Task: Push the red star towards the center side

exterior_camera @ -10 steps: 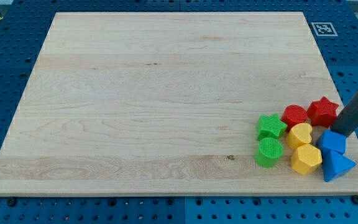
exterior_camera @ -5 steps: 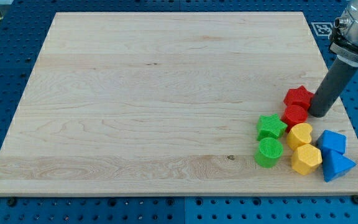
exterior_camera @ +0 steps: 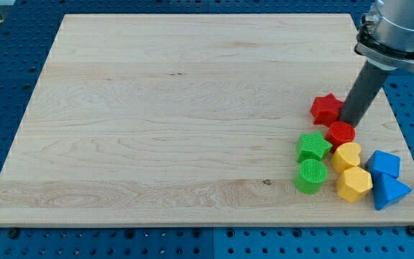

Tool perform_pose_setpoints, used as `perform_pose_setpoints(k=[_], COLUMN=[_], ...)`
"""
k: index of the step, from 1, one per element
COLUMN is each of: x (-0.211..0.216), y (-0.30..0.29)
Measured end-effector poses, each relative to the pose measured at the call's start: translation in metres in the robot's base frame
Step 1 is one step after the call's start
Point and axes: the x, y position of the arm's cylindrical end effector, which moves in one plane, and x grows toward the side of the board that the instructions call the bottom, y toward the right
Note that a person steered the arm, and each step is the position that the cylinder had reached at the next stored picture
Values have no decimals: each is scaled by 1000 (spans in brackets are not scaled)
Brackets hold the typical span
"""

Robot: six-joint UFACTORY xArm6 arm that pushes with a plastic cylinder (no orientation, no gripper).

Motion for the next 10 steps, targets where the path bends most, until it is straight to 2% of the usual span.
perform_pose_setpoints(k=[2,3,4,6,7,9,10], x=[-14,-14,-39,-53,-56,-31,-46], y=[-1,-33,-58,-88,-105,-114,-125])
